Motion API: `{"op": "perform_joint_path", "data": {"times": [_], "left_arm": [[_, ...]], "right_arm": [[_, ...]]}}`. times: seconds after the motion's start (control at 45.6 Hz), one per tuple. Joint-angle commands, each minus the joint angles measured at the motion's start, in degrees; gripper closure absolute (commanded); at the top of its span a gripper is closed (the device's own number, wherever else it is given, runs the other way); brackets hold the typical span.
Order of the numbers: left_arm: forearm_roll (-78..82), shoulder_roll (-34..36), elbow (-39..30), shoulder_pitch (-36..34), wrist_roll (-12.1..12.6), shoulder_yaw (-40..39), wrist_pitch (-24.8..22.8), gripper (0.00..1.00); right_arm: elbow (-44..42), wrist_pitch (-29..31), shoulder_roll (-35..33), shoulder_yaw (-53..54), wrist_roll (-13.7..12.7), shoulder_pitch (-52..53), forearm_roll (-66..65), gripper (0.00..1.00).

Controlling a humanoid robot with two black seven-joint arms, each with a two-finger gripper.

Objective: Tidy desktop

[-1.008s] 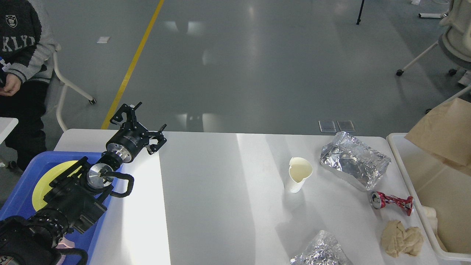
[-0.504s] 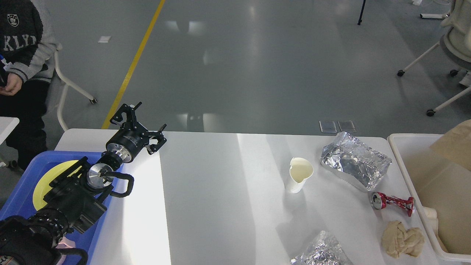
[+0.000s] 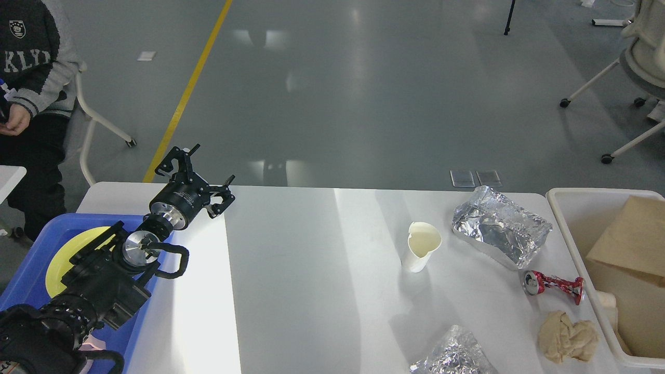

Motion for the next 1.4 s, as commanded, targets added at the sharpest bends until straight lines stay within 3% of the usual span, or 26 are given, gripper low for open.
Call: {"op": "perform_joint_path", "data": {"times": [0.0, 0.372, 0.635, 0.767, 0.876, 1.008, 1.161, 1.38], "left_arm": [[0.0, 0.0, 0.0, 0.1, 0.1, 0.0, 0.0, 0.01], [-0.1, -0.3, 0.0, 0.0, 0.1, 0.0, 0.0, 0.01], [0.0, -0.2, -0.1, 0.0, 0.1, 0.0, 0.0, 0.01], [0.0, -0.2, -0.1, 0.1, 0.1, 0.0, 0.0, 0.01], [-0.1, -0.2, -0.1, 0.1, 0.1, 0.0, 0.0, 0.01], [0.0, -0.2, -0.1, 0.1, 0.1, 0.0, 0.0, 0.01], [0.0, -0.2, 0.0, 0.1, 0.1, 0.0, 0.0, 0.01], [-0.1, -0.2, -0.1, 0.1, -0.7, 0.0, 0.0, 0.01]], "right_arm": [[0.0, 0.0, -0.1, 0.1, 0.0, 0.0, 0.0, 0.0], [4.1, 0.9, -1.2, 0.1, 0.0, 6.0, -0.4, 0.0], [28.5, 1.0, -10.3, -2.0, -0.1, 30.7, -2.5, 0.0], [37.3, 1.0, -10.3, -8.8, 0.0, 42.6, -4.6, 0.0], [49.5, 1.1, -9.6, -17.4, 0.0, 55.9, -5.5, 0.0], [60.0, 2.4, -5.0, -25.5, 0.0, 68.9, -6.4, 0.0], [70.0, 13.2, -0.1, -28.6, 0.0, 81.0, -6.5, 0.0], [78.0, 42.5, 7.9, -27.9, 0.0, 91.1, -7.0, 0.0]]}}
